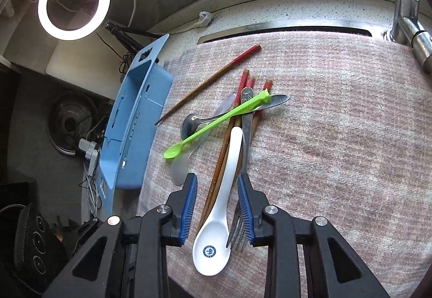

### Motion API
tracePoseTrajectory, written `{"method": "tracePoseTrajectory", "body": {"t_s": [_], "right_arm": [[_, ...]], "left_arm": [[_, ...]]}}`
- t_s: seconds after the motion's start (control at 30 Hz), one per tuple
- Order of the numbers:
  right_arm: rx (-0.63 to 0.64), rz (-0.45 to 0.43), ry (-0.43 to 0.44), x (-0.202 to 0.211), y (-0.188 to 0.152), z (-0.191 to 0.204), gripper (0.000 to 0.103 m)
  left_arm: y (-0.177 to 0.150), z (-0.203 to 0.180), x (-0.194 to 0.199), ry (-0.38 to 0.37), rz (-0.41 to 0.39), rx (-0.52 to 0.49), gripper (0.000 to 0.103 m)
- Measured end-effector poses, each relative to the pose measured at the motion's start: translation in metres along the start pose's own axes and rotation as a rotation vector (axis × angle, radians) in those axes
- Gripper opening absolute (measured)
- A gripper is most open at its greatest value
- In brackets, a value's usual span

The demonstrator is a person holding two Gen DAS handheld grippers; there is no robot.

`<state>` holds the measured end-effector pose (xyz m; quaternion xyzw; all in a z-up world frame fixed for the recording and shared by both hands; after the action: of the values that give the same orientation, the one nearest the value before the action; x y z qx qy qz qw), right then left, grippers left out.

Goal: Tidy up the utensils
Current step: 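Move the right tool back to the second white ceramic spoon, then close the right tool on the second white spoon's handle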

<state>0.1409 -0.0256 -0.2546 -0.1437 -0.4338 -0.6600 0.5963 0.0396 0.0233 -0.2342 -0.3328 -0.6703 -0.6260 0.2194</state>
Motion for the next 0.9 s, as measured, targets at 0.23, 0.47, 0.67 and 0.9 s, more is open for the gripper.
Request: {"method": "tracePoseTrajectory", "body": {"t_s": [0.23,0.47,0.67,0.9], "right_arm": [[-0.042,0.029,0.036,-0.017,-0.004,0.001,0.022],[-0.056,0.062,0.035,-0.034,-0.008,0.000,0.021],[-0.061,0.068,0.028,-0.037,-0.008,-0.004,0.021],[-0.056,0.073,0.028,-0.041,-0.007,-0.004,0.021]], "left_arm": [[-0.008,-0.013,-0.018,-0.012,0.041,-0.007,0.043],[-0.014,-0.009,-0.029,0.004,0.071,-0.001,0.043],[-0.017,-0.005,-0.033,0.007,0.085,0.004,0.043],[-0.017,0.002,-0.042,0.011,0.093,0.012,0.043]]}}
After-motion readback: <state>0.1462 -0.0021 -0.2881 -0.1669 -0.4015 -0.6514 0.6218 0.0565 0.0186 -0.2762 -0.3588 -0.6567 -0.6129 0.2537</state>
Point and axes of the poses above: each gripper's, at about its wrist camera, not at the fingertips, and x roughly against the way its jaws point, z to its left, y to its top, the point moved 9 cm from there along -x, roughly the way its jaws point, and after that the axes turned 14 degrees about -z, right-handed, at the moved point
